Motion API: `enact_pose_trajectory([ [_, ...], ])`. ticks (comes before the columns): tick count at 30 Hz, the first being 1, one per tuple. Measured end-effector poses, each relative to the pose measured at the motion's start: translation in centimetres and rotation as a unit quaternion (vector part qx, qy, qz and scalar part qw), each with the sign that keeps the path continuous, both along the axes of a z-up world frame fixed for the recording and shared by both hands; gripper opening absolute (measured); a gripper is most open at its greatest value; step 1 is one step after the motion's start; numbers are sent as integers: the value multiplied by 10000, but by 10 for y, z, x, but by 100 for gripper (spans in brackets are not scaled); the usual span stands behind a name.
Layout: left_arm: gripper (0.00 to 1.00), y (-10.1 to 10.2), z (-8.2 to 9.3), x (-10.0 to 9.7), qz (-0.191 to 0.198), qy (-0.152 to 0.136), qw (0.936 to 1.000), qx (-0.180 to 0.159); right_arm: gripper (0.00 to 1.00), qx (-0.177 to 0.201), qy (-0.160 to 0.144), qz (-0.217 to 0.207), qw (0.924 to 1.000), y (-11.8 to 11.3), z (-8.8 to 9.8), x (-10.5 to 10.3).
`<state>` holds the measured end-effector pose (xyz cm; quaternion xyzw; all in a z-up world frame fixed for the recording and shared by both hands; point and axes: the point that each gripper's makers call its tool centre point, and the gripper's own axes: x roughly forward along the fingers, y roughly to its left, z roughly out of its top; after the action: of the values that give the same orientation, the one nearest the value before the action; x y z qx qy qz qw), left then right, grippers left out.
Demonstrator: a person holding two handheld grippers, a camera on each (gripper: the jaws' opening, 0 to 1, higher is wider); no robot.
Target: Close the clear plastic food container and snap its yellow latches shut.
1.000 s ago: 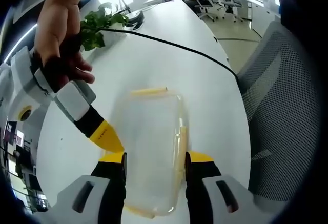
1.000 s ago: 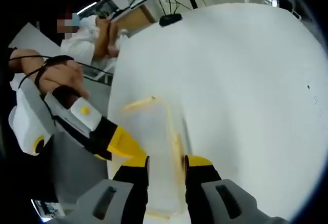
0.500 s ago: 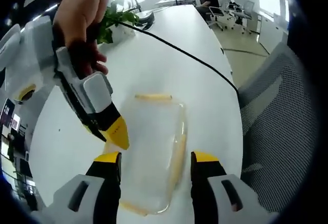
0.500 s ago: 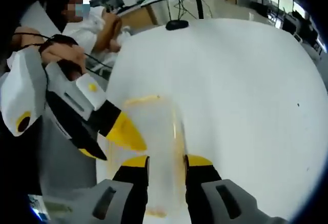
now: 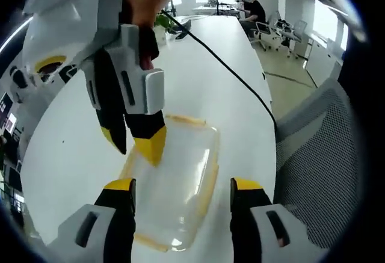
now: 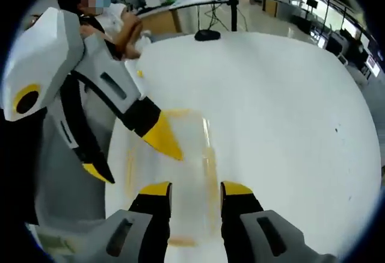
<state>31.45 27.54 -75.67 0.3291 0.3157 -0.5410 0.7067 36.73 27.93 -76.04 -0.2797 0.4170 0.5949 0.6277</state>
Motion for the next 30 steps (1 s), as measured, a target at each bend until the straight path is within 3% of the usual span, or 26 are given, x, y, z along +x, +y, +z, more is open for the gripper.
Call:
enact_pose_trajectory([
  [5, 73, -1, 2, -3, -11, 175, 9998, -40, 46, -18, -14, 107, 9999, -5, 0, -8],
  [13, 89, 7, 4, 1, 134, 400, 9991, 2, 84, 200, -72, 112, 9997, -9, 5, -18],
  [22, 99, 9, 2, -4, 18, 616, 9979, 187, 91, 242, -231, 300, 9990, -17, 2, -31],
  [30, 99, 10, 1, -6, -193, 718, 9967, 328, 92, 200, -294, 301, 9989, -22, 2, -32],
])
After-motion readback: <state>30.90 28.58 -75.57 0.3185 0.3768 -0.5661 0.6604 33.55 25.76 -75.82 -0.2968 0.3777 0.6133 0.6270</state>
